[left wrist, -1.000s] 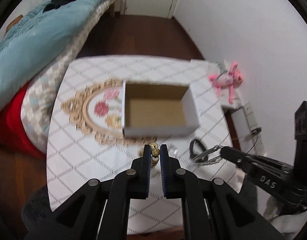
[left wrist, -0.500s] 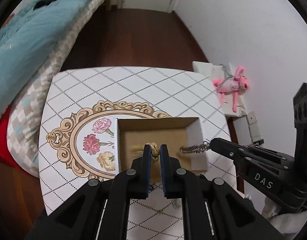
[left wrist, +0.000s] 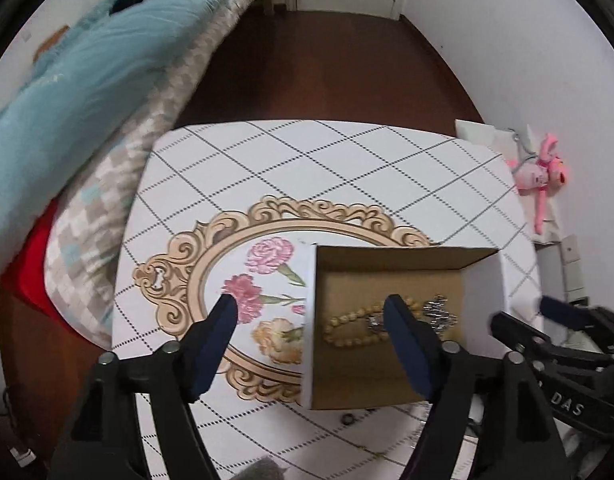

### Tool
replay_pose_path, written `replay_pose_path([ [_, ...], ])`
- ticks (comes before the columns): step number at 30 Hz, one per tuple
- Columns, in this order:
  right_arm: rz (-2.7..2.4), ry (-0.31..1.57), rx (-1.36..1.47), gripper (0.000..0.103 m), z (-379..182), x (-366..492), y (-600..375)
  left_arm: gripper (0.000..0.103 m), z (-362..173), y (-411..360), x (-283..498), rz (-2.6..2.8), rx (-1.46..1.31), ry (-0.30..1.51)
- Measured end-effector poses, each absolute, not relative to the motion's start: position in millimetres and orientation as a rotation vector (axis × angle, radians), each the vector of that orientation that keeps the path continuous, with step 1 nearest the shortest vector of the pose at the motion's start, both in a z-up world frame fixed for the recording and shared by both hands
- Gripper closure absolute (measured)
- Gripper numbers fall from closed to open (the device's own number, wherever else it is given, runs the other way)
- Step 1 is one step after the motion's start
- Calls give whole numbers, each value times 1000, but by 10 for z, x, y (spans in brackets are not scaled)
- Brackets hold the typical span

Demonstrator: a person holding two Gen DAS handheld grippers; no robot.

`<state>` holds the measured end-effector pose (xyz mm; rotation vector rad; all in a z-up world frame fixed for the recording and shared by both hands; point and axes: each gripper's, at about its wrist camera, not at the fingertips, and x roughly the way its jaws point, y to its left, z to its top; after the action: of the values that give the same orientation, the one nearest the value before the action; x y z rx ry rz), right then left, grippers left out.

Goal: Organize jewelry
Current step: 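Carry both bracelets into the white box and open both tools, then lift both open tools out of the box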

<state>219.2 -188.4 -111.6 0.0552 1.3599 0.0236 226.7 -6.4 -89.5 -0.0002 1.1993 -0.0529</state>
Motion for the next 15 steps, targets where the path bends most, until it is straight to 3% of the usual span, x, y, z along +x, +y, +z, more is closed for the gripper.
replay_pose_path([
  [1,-6,1357,30,11,-1133,2158,-1887,23,-925,-65,2239,-40,13,1190],
  [2,-28,1354,12,9,-1164,2112,-1896,10,-957,-66,2207,-29,28,1183],
  [4,-65,1357,-23,9,-1238,2040,-1910,0,-1009,-77,2162,-31,39,1175],
  [15,-104,1294,-30,9,-1278,1853,-1889,0,-1094,-103,1971,-5,61,1172],
])
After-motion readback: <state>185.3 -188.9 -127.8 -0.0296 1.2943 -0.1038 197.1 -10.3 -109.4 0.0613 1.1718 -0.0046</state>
